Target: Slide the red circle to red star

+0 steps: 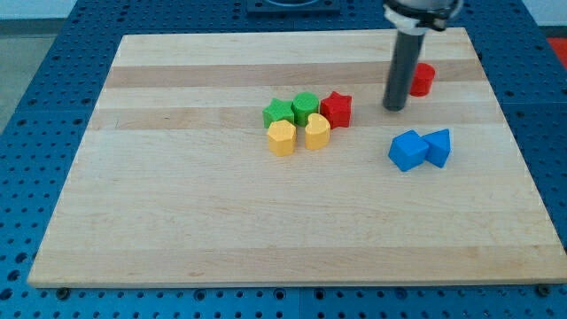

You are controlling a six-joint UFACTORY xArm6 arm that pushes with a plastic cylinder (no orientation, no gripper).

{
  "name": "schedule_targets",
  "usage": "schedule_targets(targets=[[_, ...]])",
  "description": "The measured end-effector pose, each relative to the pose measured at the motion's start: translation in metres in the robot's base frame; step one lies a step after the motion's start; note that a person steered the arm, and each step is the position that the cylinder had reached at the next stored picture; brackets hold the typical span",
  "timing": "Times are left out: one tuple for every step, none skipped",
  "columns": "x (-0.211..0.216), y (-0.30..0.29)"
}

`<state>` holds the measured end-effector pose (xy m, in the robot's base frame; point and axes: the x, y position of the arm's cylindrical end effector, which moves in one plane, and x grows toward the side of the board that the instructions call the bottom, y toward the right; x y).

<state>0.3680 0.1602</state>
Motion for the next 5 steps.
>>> schedule_targets(targets=[[0.006,0.044],[-0.010,0.082],[-0.035,0.098],[-0.059,0.090],[-0.075,0.070]])
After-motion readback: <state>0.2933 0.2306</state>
